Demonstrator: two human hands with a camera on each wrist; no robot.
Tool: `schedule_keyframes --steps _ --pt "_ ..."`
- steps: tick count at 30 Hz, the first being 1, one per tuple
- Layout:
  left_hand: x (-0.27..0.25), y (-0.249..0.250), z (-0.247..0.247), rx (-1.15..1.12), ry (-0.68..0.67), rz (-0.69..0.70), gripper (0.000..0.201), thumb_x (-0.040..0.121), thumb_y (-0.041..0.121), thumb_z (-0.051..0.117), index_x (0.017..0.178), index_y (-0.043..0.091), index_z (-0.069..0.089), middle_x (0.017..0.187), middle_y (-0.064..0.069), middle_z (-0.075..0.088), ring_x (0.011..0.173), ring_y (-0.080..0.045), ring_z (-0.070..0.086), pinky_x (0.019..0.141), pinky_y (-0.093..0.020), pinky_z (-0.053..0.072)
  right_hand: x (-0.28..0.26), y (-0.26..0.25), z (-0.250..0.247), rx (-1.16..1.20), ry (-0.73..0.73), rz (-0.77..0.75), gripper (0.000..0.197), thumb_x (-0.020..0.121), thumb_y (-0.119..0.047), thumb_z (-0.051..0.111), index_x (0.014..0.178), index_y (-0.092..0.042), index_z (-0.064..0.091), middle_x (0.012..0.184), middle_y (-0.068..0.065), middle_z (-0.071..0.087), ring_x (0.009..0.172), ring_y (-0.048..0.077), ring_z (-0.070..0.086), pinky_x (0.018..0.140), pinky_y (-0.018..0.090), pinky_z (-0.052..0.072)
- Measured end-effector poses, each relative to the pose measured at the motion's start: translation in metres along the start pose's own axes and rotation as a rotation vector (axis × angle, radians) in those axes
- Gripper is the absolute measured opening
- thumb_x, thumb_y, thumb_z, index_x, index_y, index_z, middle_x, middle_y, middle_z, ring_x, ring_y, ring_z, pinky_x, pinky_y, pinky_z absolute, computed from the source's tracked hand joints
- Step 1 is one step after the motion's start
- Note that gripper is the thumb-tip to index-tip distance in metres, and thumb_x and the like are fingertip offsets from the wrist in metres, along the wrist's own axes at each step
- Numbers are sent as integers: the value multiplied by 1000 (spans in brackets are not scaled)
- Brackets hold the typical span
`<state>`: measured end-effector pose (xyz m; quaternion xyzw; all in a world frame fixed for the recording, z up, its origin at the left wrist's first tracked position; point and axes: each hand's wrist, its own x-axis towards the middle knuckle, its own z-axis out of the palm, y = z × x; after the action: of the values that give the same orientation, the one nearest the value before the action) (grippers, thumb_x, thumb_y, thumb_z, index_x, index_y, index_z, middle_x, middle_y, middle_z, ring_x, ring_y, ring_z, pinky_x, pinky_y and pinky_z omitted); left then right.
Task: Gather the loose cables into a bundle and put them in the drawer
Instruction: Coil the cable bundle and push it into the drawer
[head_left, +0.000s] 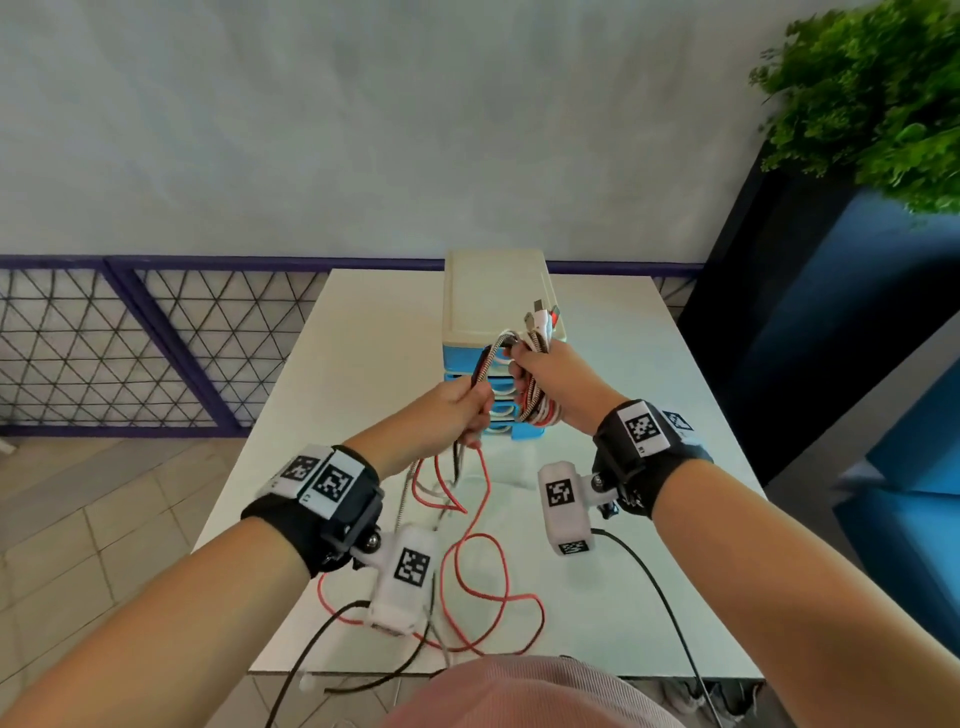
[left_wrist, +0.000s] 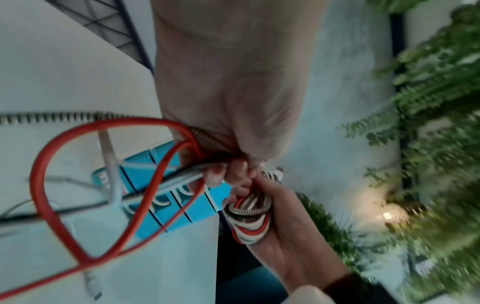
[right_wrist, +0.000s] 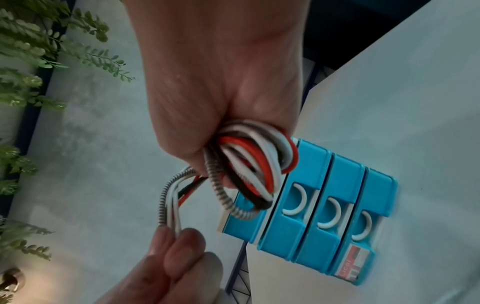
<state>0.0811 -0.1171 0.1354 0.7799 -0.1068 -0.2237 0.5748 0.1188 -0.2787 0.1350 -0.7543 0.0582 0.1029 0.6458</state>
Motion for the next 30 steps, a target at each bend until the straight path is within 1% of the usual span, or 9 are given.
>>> schedule_keyframes --steps 4,8,10,13,17,22,24,26,30 --pt "1 2 8 546 206 86 29 102 36 27 86 20 45 72 2 50 68 -18 50 64 -35 40 -7 -3 0 34 -92 11 49 89 -62 48 95 -14 59 71 -1 54 62 10 54 68 27 49" --pt "-4 8 20 952 304 69 16 101 31 32 96 18 40 79 -2 53 69 -20 51 58 -33 38 -10 -4 5 80 -150 67 64 79 -74 50 96 -13 56 83 8 58 80 21 60 85 34 52" --pt "-10 16 25 1064 303 85 13 98 25 40 107 16 41 86 -5 56 70 -21 50 59 -33 39 -14 -6 8 159 -187 119 59 80 -68 57 99 -13 56 84 10 61 80 23 64 89 38 53" --pt "-14 27 31 1144 291 109 29 95 18 44 122 10 39 83 -3 49 70 -22 45 59 -34 34 -23 -13 11 222 -227 128 38 88 -47 62 101 -11 57 75 7 60 65 16 64 67 29 55" --pt "-17 35 34 1275 263 109 27 92 9 44 118 4 51 100 -12 64 85 -31 61 64 -35 37 -28 -15 15 230 -223 99 14 88 -22 67 94 -9 65 76 7 68 65 16 66 59 28 55" --pt "-10 31 25 1081 148 119 26 94 13 44 119 6 47 99 -12 61 80 -25 56 63 -35 40 -20 -5 18 82 -9 66 12 90 -20 60 85 -9 59 75 9 62 68 19 63 65 32 55" --pt "-4 30 17 913 96 122 10 96 18 43 96 13 52 81 -5 56 69 -20 52 58 -29 38 -13 -4 14 92 79 32 15 90 -20 59 77 -11 57 72 9 61 66 20 61 72 38 53" --pt "-2 27 6 835 44 69 26 95 22 44 69 21 43 64 1 47 55 -14 42 51 -27 29 -5 -7 7 206 131 -32 21 93 -16 56 72 -12 55 65 5 58 57 16 57 68 35 50" --pt "-4 -7 -14 785 -48 -85 22 94 28 39 74 23 45 71 2 57 68 -21 56 65 -33 41 4 -21 -14 584 143 -84 16 99 -17 51 84 -11 52 63 3 66 65 17 70 67 36 59"
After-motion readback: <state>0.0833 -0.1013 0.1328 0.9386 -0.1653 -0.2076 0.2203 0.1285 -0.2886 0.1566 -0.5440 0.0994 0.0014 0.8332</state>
